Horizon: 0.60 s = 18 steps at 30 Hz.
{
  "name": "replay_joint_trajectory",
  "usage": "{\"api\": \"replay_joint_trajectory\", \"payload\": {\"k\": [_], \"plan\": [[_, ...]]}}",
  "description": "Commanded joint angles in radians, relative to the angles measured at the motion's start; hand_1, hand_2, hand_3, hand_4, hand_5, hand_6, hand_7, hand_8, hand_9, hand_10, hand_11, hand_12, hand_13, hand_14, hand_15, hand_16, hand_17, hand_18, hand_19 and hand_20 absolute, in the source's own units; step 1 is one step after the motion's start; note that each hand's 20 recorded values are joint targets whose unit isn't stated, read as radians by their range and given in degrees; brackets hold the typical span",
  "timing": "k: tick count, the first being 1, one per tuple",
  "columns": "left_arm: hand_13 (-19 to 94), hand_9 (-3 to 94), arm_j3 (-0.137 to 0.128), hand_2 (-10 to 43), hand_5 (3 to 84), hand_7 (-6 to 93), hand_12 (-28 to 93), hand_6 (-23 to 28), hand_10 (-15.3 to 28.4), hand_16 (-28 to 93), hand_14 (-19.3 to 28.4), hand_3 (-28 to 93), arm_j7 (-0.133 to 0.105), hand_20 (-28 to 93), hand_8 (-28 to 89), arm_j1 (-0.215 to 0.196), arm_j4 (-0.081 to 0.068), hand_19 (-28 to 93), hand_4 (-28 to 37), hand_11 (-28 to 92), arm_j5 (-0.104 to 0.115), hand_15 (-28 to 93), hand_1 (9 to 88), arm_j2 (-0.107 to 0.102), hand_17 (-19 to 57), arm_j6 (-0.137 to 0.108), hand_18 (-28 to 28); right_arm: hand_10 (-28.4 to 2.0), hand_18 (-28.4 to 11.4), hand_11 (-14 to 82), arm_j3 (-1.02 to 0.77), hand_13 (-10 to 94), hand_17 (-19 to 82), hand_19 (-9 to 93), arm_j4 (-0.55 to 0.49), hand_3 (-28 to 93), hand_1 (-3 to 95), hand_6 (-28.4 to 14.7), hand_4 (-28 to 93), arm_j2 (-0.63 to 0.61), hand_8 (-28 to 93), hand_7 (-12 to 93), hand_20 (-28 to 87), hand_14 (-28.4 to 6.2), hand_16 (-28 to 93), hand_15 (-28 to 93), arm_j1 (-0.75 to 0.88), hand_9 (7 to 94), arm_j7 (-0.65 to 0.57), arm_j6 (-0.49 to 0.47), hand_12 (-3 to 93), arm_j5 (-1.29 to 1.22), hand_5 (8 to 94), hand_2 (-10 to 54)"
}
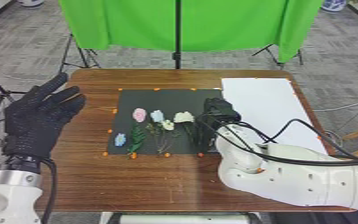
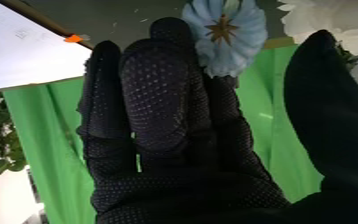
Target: Arrange flowers
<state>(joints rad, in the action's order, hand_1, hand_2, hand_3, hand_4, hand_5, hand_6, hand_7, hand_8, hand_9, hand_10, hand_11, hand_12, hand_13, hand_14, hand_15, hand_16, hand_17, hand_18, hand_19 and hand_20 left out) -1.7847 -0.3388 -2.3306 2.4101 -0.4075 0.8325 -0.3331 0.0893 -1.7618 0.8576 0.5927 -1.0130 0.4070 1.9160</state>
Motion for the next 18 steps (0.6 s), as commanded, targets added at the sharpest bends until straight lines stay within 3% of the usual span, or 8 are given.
{"api": "replay_joint_trajectory", "payload": {"k": [1, 8, 18], "plan": [[27, 36.4, -0.002, 8.0, 39.0, 18.7, 11, 11.0, 21.6, -11, 28.4, 80, 0.02, 23, -11, -0.007, -0.008, 62, -23.3, 32, -0.004, 57, 23.4, 0.009, -6.1, -0.008, 25.8, -18.4, -20.9, 30.4, -0.018, 73, 40, 93, -0.023, 80, 29.3, -7.0, -22, -0.023, -12, 18, -1, -7.9, 15, 72, 0.017, 66.2, -0.007, -0.027, 15.9, 0.008, 61.4, -6.8], [27, 36.4, -0.004, 8.0, 39.0, 18.7, 11, 11.0, 21.6, -11, 28.4, 80, 0.024, 23, -11, -0.01, -0.008, 62, -23.3, 32, -0.005, 57, 23.4, 0.009, -6.1, -0.015, 25.8, -18.7, -21.3, 29.6, -0.019, 73, 40, 93, -0.048, 81, 27.3, -6.9, -22, -0.035, -12, 18, -1, -8.3, 14, 73, 0.031, 66.3, -0.011, 0.007, 15.8, 0.016, 63.2, -4.8], [27, 36.4, 0.004, 8.1, 38.9, 18.7, 11, 11.0, 21.6, -11, 28.4, 80, 0.055, 22, -11, 0.011, -0.016, 62, -23.5, 32, -0.016, 57, 23.5, 0.017, -6.0, -0.007, 25.8, -18.7, -21.7, 29.1, -0.019, 73, 40, 93, -0.055, 80, 25.8, -6.6, -22, -0.039, -12, 18, -1, -8.5, 14, 73, 0.021, 67.6, -0.01, 0.057, 15.9, 0.034, 64.9, -2.6]]}}
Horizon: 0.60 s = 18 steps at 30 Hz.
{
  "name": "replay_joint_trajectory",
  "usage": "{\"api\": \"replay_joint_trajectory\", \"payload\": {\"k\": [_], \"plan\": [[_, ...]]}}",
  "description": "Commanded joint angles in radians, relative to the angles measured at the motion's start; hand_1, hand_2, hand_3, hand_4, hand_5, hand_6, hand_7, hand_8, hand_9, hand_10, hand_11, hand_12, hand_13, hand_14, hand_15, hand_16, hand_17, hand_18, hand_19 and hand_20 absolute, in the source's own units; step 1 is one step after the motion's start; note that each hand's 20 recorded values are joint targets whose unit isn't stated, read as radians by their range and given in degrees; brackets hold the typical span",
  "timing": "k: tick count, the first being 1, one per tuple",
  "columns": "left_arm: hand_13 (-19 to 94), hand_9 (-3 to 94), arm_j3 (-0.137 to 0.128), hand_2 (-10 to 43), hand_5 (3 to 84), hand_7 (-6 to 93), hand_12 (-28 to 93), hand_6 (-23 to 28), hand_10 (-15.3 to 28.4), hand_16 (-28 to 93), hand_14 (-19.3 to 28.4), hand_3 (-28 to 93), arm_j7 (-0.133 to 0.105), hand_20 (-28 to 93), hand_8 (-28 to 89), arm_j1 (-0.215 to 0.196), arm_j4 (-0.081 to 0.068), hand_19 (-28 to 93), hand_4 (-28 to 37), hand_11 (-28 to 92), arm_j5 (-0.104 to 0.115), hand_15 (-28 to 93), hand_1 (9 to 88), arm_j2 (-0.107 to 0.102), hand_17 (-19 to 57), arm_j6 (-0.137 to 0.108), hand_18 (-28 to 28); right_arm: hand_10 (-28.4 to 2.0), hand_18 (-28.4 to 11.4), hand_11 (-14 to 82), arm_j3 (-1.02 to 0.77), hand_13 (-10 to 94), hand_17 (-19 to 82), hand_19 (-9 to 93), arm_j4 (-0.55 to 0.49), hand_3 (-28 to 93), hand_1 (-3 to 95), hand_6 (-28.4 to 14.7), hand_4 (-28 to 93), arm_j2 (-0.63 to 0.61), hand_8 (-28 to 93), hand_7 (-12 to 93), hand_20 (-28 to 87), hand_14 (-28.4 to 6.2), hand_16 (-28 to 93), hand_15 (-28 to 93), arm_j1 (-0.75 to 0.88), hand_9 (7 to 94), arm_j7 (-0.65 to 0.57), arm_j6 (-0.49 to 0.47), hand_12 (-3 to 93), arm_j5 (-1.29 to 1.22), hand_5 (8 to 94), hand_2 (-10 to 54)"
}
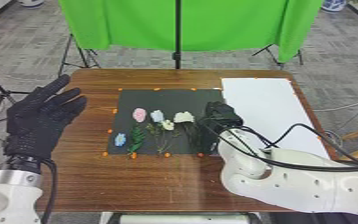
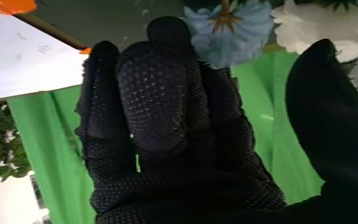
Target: Arrange flowers
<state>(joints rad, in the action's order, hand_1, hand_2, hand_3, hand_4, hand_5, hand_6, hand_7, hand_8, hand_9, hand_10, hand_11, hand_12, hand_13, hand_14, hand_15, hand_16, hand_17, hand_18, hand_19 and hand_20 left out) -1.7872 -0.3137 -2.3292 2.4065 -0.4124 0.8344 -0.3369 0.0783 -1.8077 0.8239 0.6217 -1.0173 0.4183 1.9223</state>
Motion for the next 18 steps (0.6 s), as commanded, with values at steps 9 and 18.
{"api": "replay_joint_trajectory", "payload": {"k": [9, 18], "plan": [[27, 36.4, 0.006, 8.1, 39.0, 18.7, 11, 11.0, 21.7, -11, 28.4, 80, 0.023, 22, -11, 0.004, -0.011, 62, -23.4, 32, -0.007, 57, 23.4, 0.016, -6.0, -0.013, 25.8, -18.4, -22.0, 28.2, 0.031, 75, 42, 93, -0.009, 80, 25.6, -6.2, -22, -0.006, -12, 17, 1, -8.3, 14, 72, -0.044, 69.8, -0.023, 0.108, 15.4, 0.072, 64.8, -1.6], [27, 36.4, 0.007, 8.1, 39.0, 18.7, 11, 11.0, 21.6, -11, 28.4, 80, 0.013, 22, -11, -0.005, -0.006, 62, -23.4, 32, -0.011, 57, 23.4, 0.02, -6.0, -0.012, 25.8, -17.8, -22.1, 27.1, 0.044, 77, 43, 93, -0.014, 81, 26.2, -5.6, -22, -0.012, -12, 16, 3, -7.8, 15, 71, -0.062, 72.5, -0.039, 0.133, 15.7, 0.099, 66.5, 0.4]]}}
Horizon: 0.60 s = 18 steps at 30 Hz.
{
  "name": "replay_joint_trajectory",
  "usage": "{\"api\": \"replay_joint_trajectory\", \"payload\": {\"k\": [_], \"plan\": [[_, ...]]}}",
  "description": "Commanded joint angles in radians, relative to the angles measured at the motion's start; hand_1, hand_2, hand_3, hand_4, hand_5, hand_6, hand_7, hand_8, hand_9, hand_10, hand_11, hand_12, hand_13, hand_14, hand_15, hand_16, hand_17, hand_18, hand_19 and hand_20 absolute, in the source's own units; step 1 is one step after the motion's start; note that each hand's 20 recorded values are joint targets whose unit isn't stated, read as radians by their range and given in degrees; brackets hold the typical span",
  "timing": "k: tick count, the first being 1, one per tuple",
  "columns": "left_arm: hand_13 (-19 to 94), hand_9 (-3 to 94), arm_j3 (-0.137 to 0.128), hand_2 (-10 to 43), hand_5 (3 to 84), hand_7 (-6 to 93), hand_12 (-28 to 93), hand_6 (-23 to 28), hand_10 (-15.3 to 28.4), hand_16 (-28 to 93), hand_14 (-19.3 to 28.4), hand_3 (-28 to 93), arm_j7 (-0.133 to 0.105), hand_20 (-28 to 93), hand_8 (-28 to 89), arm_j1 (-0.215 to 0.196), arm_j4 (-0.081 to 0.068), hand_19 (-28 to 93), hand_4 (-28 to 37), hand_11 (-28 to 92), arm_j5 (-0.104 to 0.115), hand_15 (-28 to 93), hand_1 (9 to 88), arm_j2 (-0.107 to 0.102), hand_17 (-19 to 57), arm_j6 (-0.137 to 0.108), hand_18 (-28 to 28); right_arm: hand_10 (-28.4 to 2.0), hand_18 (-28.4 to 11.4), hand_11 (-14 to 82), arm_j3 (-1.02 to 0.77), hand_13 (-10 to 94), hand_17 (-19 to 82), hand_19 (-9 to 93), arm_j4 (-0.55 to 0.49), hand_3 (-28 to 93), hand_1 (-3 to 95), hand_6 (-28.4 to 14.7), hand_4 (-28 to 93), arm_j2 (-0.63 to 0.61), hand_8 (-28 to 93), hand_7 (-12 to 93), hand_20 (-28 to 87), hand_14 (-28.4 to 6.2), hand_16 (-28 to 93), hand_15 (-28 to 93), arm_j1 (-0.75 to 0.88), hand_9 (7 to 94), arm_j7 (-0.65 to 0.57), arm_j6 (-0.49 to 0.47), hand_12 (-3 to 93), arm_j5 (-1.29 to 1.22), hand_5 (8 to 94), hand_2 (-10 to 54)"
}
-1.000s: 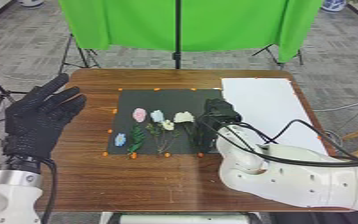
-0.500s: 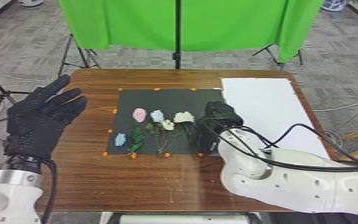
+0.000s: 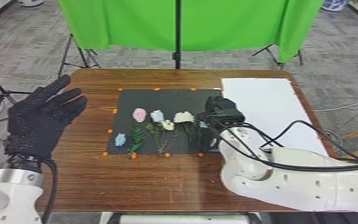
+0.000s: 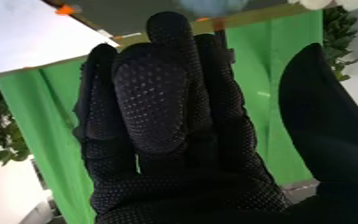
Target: Arrange flowers
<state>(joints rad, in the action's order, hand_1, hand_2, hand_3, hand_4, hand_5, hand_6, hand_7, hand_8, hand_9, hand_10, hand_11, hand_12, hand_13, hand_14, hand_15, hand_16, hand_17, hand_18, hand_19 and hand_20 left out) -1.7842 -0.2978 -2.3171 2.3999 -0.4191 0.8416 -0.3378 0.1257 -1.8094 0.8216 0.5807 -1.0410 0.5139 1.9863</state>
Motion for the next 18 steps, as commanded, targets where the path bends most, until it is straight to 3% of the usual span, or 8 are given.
{"api": "replay_joint_trajectory", "payload": {"k": [1, 8, 12, 15, 16, 17, 18], "plan": [[27, 36.4, 0.004, 8.2, 38.9, 18.7, 11, 11.0, 21.6, -11, 28.4, 80, -0.003, 22, -11, -0.018, 0.001, 62, -23.4, 32, -0.006, 57, 23.4, 0.014, -6.0, -0.012, 25.8, -17.8, -22.1, 27.1, -0.007, 77, 44, 93, -0.015, 81, 26.2, -5.6, -22, -0.012, -12, 16, 3, -7.7, 15, 71, -0.021, 72.6, -0.016, 0.046, 15.7, 0.037, 66.7, 0.5], [27, 36.4, 0.011, 8.2, 38.9, 18.7, 11, 11.0, 21.7, -11, 28.4, 80, -0.036, 22, -11, -0.036, 0.005, 62, -23.4, 32, 0.006, 57, 23.4, 0.007, -6.0, -0.02, 25.8, -17.5, -22.1, 26.9, -0.087, 78, 44, 93, -0.042, 80, 26.1, -5.3, -22, -0.04, -12, 16, 4, -7.4, 15, 70, 0.023, 73.6, -0.046, 0.062, 15.9, 0.034, 67.6, 1.0], [27, 36.4, -0.001, 8.2, 39.0, 18.7, 11, 11.0, 21.7, -11, 28.4, 80, -0.047, 22, -11, -0.064, 0.011, 62, -23.3, 32, 0.013, 57, 23.4, 0.014, -6.0, -0.034, 25.8, -17.8, -22.4, 26.6, -0.24, 79, 45, 93, -0.074, 80, 23.7, -5.6, -22, -0.078, -12, 16, 5, -7.5, 15, 70, 0.132, 74.4, -0.015, 0.035, 15.7, -0.029, 68.1, 3.9], [27, 36.4, -0.001, 8.2, 39.0, 18.7, 11, 11.1, 21.8, -11, 28.4, 80, -0.09, 22, -11, -0.088, 0.013, 63, -23.3, 32, 0.03, 57, 23.4, 0.006, -6.0, -0.046, 25.8, -19.0, -22.4, 25.0, -0.407, 78, 44, 93, -0.119, 79, 22.1, -6.3, -21, -0.111, -12, 15, 2, -8.4, 15, 69, 0.233, 72.4, 0.077, 0.033, 15.4, -0.175, 66.4, 5.9], [27, 36.4, -0.008, 8.2, 39.0, 18.6, 11, 11.1, 21.7, -11, 28.4, 80, -0.093, 22, -11, -0.098, 0.013, 62, -23.2, 32, 0.022, 57, 23.3, 0.007, -6.0, -0.032, 25.8, -19.0, -22.4, 24.4, -0.469, 76, 42, 93, -0.13, 79, 21.3, -6.5, -21, -0.126, -12, 15, -1, -9.1, 15, 68, 0.279, 71.1, 0.138, 0.038, 15.3, -0.222, 65.2, 6.9], [27, 36.3, -0.034, 8.0, 39.0, 18.6, 11, 11.0, 21.6, -11, 28.4, 80, -0.059, 22, -11, -0.113, 0.01, 62, -23.3, 32, -0.006, 57, 23.1, 0.025, -6.1, 0.016, 25.8, -19.3, -22.6, 23.6, -0.538, 74, 40, 91, -0.143, 78, 20.5, -6.6, -21, -0.142, -11, 15, -3, -10.5, 14, 67, 0.329, 69.6, 0.222, 0.03, 15.1, -0.292, 63.7, 8.0], [26, 35.4, -0.044, 7.9, 37.9, 18.1, 11, 10.3, 21.1, -11, 28.3, 79, -0.049, 21, -11, -0.129, 0.012, 60, -23.8, 31, -0.018, 56, 22.8, 0.031, -7.1, 0.025, 25.8, -19.8, -22.2, 23.2, -0.596, 69, 36, 88, -0.155, 79, 19.9, -6.9, -22, -0.151, -11, 15, -5, -12.5, 14, 66, 0.374, 67.1, 0.263, 0.024, 15.1, -0.338, 61.9, 8.9]]}}
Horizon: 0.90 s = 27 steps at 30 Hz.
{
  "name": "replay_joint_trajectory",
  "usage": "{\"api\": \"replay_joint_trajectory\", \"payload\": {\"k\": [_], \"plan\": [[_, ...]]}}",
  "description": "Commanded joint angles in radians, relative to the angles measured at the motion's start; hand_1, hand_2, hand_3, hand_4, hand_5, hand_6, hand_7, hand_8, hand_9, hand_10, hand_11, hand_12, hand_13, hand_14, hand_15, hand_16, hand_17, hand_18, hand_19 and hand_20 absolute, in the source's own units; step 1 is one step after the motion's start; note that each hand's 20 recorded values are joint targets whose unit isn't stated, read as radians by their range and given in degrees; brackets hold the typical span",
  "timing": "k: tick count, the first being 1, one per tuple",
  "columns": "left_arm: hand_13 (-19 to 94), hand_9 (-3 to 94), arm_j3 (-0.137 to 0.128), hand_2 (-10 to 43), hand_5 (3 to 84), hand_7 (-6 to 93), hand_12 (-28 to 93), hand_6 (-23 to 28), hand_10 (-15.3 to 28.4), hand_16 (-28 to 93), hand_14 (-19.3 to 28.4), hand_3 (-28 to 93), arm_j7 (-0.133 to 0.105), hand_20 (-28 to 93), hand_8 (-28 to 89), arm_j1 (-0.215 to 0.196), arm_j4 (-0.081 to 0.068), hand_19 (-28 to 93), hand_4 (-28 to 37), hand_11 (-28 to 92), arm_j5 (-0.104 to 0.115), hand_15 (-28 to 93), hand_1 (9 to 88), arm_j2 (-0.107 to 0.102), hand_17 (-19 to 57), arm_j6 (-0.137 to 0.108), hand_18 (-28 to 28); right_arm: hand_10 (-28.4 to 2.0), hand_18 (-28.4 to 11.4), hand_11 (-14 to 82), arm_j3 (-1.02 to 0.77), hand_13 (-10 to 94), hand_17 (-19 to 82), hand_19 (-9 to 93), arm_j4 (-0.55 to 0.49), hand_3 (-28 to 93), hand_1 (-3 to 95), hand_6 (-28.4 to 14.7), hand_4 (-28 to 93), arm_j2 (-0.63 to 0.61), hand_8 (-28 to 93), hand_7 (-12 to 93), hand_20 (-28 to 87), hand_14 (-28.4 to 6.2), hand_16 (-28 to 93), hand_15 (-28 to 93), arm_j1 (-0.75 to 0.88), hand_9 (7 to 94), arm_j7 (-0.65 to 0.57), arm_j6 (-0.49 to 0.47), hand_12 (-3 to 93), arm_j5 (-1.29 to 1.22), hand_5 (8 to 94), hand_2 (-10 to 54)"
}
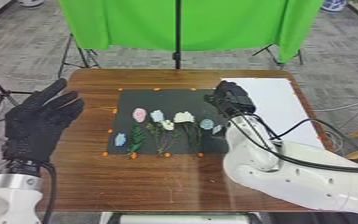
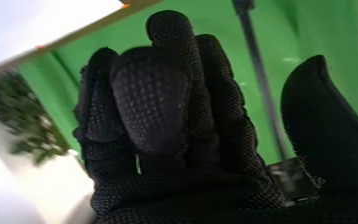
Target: Arrange flowers
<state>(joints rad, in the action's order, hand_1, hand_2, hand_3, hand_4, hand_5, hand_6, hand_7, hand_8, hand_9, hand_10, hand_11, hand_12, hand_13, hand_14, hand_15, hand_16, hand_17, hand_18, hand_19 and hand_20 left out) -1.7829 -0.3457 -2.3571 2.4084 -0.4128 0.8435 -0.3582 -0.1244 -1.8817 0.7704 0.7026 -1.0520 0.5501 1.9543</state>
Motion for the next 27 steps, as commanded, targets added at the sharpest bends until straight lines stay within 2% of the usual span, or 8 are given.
{"api": "replay_joint_trajectory", "payload": {"k": [1, 3, 6, 9, 13, 19, 21, 27], "plan": [[25, 34.1, -0.052, 8.1, 36.6, 17.4, 11, 9.3, 20.3, -11, 27.9, 79, -0.005, 20, -11, -0.1, 0.001, 57, -24.8, 29, -0.027, 53, 22.2, 0.034, -8.7, 0.058, 25.9, -20.4, -22.4, 22.6, -0.392, 64, 30, 85, -0.087, 80, 19.5, -6.8, -22, -0.101, -11, 15, -6, -14.1, 12, 65, 0.285, 64.2, 0.305, -0.003, 14.9, -0.349, 60.3, 9.4], [24, 32.2, -0.057, 7.9, 34.7, 17.3, 11, 7.5, 19.5, -10, 27.8, 78, -0.034, 19, -11, -0.12, -0.004, 53, -25.7, 28, -0.023, 50, 21.0, 0.036, -11.1, 0.068, 25.6, -20.5, -23.8, 21.2, -0.493, 58, 24, 79, -0.099, 81, 18.2, -6.4, -23, -0.11, -12, 16, -6, -16.7, 9, 60, 0.36, 61.1, 0.42, 0.008, 14.3, -0.497, 57.4, 9.9], [23, 30.8, -0.048, 7.4, 33.8, 16.3, 11, 5.8, 19.0, -9, 27.2, 78, -0.096, 17, -11, -0.138, -0.018, 48, -27.1, 26, -0.001, 49, 19.6, 0.032, -13.3, 0.033, 25.0, -20.6, -24.4, 19.5, -0.617, 54, 20, 73, -0.104, 81, 17.0, -6.4, -24, -0.108, -12, 15, -1, -18.3, 9, 55, 0.448, 58.0, 0.558, 0.004, 14.1, -0.693, 54.8, 10.1], [23, 31.2, -0.071, 6.9, 33.8, 16.2, 12, 5.6, 19.0, -8, 27.1, 78, -0.069, 18, -11, -0.156, -0.029, 48, -27.9, 27, -0.058, 50, 18.9, 0.044, -13.5, 0.038, 24.9, -20.2, -24.1, 17.9, -0.725, 49, 17, 68, -0.104, 82, 16.0, -6.1, -24, -0.1, -12, 14, 0, -19.3, 8, 51, 0.524, 54.7, 0.643, -0.028, 13.8, -0.851, 52.5, 10.0], [23, 31.3, -0.087, 6.8, 33.0, 15.8, 13, 4.7, 19.0, -8, 26.8, 77, -0.056, 18, -11, -0.16, -0.049, 48, -28.1, 27, -0.085, 49, 17.9, 0.055, -13.6, 0.062, 24.7, -19.4, -24.5, 15.7, -0.796, 45, 13, 61, -0.096, 82, 15.5, -5.3, -26, -0.108, -12, 14, 5, -20.0, 10, 44, 0.583, 51.2, 0.759, -0.001, 13.6, -1.025, 49.8, 9.5], [22, 31.4, -0.105, 6.2, 31.7, 14.9, 12, 2.8, 18.3, -7, 26.3, 76, -0.102, 18, -10, -0.163, -0.077, 47, -28.2, 25, -0.057, 47, 15.9, 0.046, -12.9, 0.087, 25.0, -18.3, -24.4, 13.9, -0.927, 40, 9, 56, -0.086, 82, 14.7, -4.0, -26, -0.122, -11, 14, 7, -19.7, 10, 40, 0.686, 48.8, 0.904, -0.049, 13.4, -1.271, 47.5, 8.9], [23, 32.0, -0.115, 6.1, 31.3, 14.8, 13, 2.5, 18.3, -7, 26.4, 76, -0.099, 19, -10, -0.165, -0.08, 48, -28.2, 24, -0.046, 47, 15.6, 0.053, -11.8, 0.073, 25.3, -17.8, -24.4, 13.7, -0.954, 40, 8, 55, -0.083, 83, 14.4, -3.4, -26, -0.128, -11, 14, 7, -19.8, 10, 39, 0.707, 48.2, 0.946, -0.055, 13.4, -1.352, 46.9, 8.9], [24, 32.8, -0.121, 6.1, 29.7, 15.0, 13, 1.8, 18.3, -6, 26.7, 77, -0.104, 21, -11, -0.157, -0.086, 51, -28.3, 24, -0.037, 47, 15.0, 0.056, -10.5, 0.082, 26.2, -17.2, -24.0, 13.5, -1.02, 40, 7, 53, -0.09, 82, 14.3, -2.6, -27, -0.144, -12, 14, 12, -19.5, 12, 38, 0.773, 48.1, 1.002, -0.073, 13.7, -1.445, 45.9, 9.0]]}}
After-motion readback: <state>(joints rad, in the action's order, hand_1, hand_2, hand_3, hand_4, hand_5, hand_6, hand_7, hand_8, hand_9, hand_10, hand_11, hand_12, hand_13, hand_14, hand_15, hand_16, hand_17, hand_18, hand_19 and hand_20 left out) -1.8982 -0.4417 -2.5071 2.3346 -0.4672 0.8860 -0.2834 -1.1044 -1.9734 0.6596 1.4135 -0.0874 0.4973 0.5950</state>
